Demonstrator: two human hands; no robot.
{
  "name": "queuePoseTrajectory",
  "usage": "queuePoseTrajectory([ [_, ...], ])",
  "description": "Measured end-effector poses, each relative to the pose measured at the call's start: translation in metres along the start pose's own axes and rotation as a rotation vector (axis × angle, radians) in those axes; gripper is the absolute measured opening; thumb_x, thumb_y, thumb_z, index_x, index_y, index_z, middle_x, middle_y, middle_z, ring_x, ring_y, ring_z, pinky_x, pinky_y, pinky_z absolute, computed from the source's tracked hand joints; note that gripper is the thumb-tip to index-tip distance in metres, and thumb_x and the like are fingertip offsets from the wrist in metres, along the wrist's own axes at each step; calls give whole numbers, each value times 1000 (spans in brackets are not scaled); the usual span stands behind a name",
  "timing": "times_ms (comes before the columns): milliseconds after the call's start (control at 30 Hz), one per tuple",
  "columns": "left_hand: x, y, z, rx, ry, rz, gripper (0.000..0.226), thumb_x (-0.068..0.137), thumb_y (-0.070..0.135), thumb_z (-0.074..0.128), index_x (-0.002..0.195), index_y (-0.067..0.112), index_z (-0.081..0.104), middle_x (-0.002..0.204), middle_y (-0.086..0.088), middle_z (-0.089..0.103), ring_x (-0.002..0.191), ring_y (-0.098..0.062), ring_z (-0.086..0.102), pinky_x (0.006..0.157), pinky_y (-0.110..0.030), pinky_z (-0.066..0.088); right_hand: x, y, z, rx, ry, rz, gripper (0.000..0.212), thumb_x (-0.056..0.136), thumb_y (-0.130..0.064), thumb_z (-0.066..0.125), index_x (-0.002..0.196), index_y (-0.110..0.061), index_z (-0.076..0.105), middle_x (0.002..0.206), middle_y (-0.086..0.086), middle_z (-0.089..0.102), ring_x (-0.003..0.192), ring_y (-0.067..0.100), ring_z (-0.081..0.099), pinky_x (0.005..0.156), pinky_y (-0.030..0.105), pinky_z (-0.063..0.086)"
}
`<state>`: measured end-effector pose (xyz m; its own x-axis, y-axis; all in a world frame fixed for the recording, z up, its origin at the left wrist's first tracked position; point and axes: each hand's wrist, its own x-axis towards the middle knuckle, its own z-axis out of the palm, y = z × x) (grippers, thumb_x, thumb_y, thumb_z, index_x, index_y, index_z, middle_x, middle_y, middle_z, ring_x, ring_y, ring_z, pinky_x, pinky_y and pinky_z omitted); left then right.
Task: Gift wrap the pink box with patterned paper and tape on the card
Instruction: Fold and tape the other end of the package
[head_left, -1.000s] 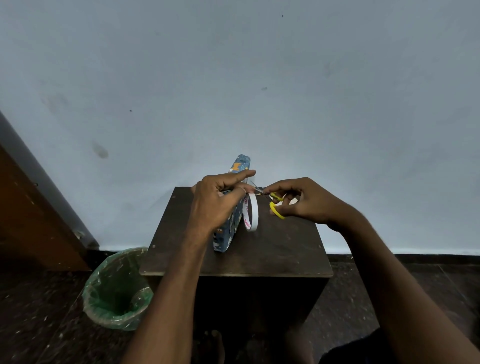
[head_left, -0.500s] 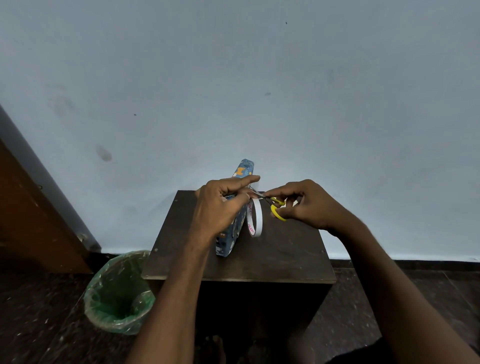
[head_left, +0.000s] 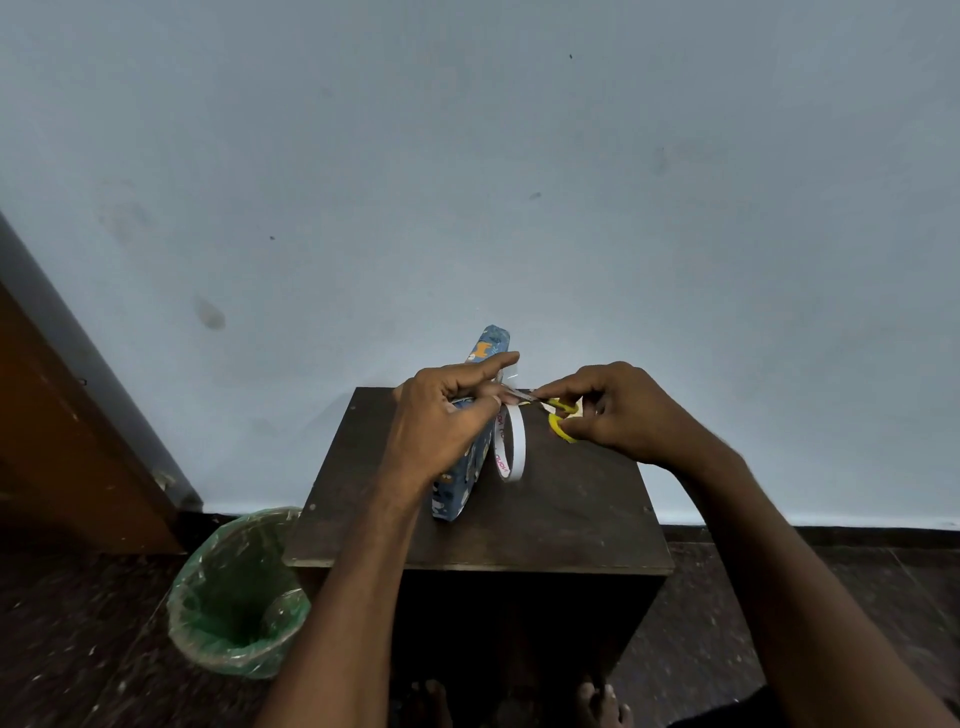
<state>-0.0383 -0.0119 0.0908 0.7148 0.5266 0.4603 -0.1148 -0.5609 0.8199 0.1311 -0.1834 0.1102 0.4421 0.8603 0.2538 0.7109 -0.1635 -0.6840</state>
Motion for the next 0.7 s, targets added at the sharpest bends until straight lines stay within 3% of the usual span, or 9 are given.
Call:
queuePoseTrajectory([
  [67,-1,1,-1,-6,12,5,44,88,18,63,123,40,78,115,14,80,125,-2,68,111,-38,55,-1,1,-1,26,-10,11,45,80,-12,83,109,-46,79,95,-8,73,76,22,64,73,33,52],
  [200,-1,-1,-4,-6,4,11,44,91,17,66,121,48,74,109,18,81,128,-1,65,117,-43,49,-7,4,0,198,-11,14,42,81,-7,84,114,-32,80,103,-7,76,87,26,70,83,32,56],
  [300,-1,-1,-4,-8,16,-9,46,89,25,72,127,51,70,101,19,81,124,-1,68,118,-44,48,-8,16,11,243,52,130,36,80,-6,82,107,-30,82,87,2,77,69,20,65,70,35,56],
  [400,0,-4,-2,-18,27,-22,45,86,31,78,130,40,74,98,17,82,119,-3,69,115,-46,49,-6,36,36,-110,56,292,24,76,-8,79,92,-26,84,69,-1,72,59,11,62,59,23,49],
  [500,3,-8,0,10,16,-36,51,85,36,82,135,38,72,90,16,81,119,-5,69,116,-50,47,-7,49,64,-445,-105,355,16,79,-19,75,94,-20,82,89,5,74,83,25,68,61,23,42],
  [600,4,-10,0,31,21,-42,50,83,45,80,131,51,68,88,18,80,119,-4,68,117,-56,43,-4,52,81,-524,-184,380,18,84,-18,73,101,-15,78,102,9,71,97,30,70,73,29,55],
  [700,5,-10,1,42,28,-43,49,81,51,78,128,58,65,87,21,80,120,-3,68,117,-60,40,0,46,89,-583,-213,342,21,87,-17,72,107,-12,75,108,10,72,101,29,67,82,33,56],
])
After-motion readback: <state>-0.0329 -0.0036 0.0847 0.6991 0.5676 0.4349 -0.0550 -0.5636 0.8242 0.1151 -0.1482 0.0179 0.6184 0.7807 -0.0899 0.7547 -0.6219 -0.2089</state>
